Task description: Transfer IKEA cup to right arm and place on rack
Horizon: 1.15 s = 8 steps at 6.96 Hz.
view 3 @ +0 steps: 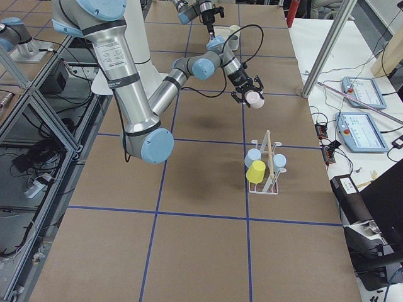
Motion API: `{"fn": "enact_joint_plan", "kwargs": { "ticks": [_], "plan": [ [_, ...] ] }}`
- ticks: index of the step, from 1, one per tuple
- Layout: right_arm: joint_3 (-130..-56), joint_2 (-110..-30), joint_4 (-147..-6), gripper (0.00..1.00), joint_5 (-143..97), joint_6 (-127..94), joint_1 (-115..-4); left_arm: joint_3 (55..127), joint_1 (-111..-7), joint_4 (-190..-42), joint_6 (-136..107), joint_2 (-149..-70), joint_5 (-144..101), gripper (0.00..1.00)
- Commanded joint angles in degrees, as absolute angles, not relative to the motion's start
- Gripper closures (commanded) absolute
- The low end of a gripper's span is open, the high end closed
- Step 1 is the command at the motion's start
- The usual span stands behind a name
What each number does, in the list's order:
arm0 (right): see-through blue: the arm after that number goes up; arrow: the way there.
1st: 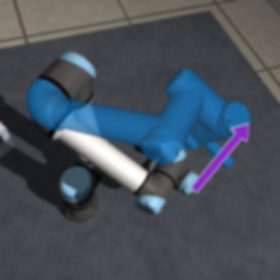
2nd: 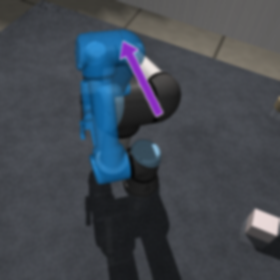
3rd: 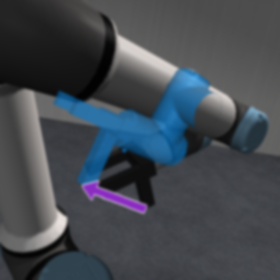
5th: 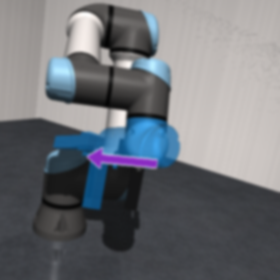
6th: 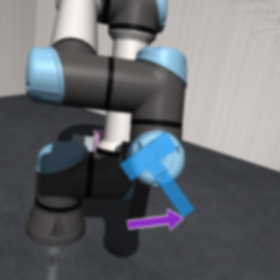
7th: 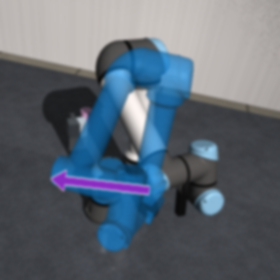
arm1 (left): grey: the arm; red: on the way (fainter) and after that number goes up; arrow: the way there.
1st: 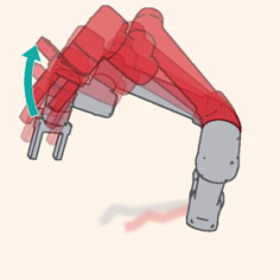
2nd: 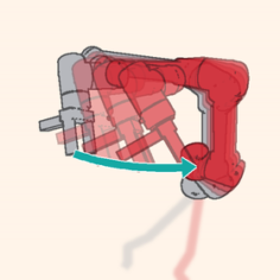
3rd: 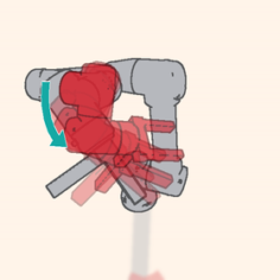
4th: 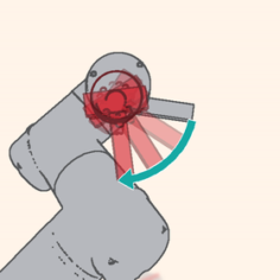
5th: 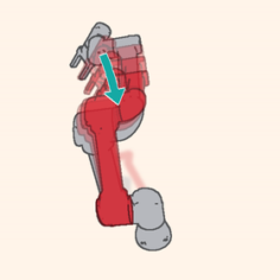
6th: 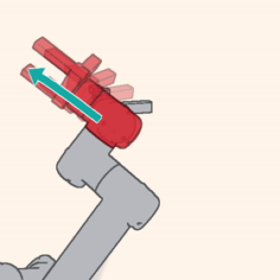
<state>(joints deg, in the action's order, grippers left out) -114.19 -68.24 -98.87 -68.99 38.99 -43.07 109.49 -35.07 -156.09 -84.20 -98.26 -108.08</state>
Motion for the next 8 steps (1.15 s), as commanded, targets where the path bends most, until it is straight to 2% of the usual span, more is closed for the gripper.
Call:
{"fn": "enact_joint_plan", "kwargs": {
  "ticks": [1, 8],
  "plan": [
    [-113.91, -72.85, -99.14, 1.0, -62.51, 50.85, -43.42, 109.51, -35.07, -156.09, -84.29, -98.17, -108.02, 0.0],
    [-111.97, -75.67, -98.79, 1.0, -61.7, 53.35, -43.42, 109.42, -35.07, -156.09, -84.46, -98.17, -108.02, 0.0]
  ]
}}
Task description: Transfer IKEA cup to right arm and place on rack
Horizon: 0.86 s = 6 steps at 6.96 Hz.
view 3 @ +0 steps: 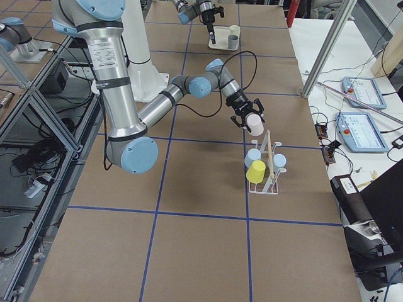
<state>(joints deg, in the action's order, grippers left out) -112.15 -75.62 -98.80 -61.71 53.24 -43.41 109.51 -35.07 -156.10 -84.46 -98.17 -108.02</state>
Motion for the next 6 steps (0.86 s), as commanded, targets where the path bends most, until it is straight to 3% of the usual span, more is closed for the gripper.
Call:
{"fn": "enact_joint_plan", "kwargs": {
  "ticks": [1, 6],
  "plan": [
    [-111.62, -75.67, -98.79, 1.0, -61.7, 53.52, -43.77, 109.42, -35.07, -156.18, -84.55, -98.17, -108.02, 0.0],
    [-108.99, -75.5, -98.7, 1.0, -61.7, 54.58, -44.38, 109.25, -34.98, -156.18, -84.55, -98.17, -108.02, 0.0]
  ]
}}
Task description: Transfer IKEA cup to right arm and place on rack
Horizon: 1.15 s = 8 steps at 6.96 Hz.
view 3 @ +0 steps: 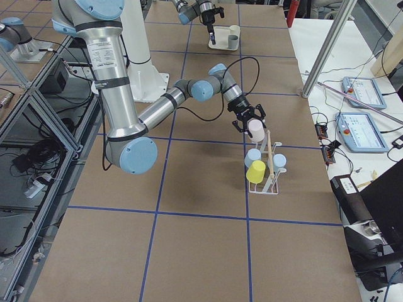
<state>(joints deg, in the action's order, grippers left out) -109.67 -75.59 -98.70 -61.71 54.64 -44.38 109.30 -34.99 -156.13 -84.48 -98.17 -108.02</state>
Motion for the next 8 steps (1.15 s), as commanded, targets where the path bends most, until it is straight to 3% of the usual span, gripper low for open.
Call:
{"fn": "enact_joint_plan", "kwargs": {
  "ticks": [1, 8],
  "plan": [
    [-108.55, -75.41, -98.7, 1.0, -61.79, 54.58, -44.3, 109.25, -34.98, -156.18, -84.55, -98.26, -108.02, 0.0],
    [-105.47, -74.71, -98.61, 1.0, -61.7, 54.14, -43.68, 109.16, -34.89, -156.18, -84.55, -98.17, -108.02, 0.0]
  ]
}}
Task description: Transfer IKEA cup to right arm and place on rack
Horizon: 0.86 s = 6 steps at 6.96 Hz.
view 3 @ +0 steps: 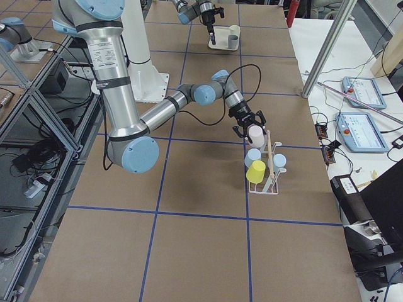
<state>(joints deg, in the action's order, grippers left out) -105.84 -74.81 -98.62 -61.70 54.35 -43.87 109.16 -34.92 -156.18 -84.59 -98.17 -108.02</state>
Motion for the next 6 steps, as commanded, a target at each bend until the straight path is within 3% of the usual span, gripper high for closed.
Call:
{"fn": "enact_joint_plan", "kwargs": {
  "ticks": [1, 3, 4, 5, 6],
  "plan": [
    [-105.38, -74.62, -98.61, 0.91, -61.61, 53.62, -43.68, 109.07, -34.89, -156.18, -84.64, -98.17, -108.02, 0.0],
    [-104.77, -74.62, -98.61, 0.6, -61.61, 52.56, -43.51, 109.16, -34.89, -156.18, -84.64, -98.17, -108.02, 0.0],
    [-104.68, -74.62, -98.61, 0.33, -61.61, 52.04, -43.51, 109.16, -34.89, -156.18, -84.64, -98.17, -108.02, 0.0],
    [-104.59, -74.62, -98.61, 0.21, -61.61, 50.47, -43.33, 109.16, -34.89, -156.27, -84.64, -98.17, -107.93, 0.0],
    [-104.59, -74.62, -98.61, 0.21, -61.61, 50.45, -43.33, 109.16, -34.89, -156.27, -84.64, -98.17, -107.93, 0.0]
  ]
}}
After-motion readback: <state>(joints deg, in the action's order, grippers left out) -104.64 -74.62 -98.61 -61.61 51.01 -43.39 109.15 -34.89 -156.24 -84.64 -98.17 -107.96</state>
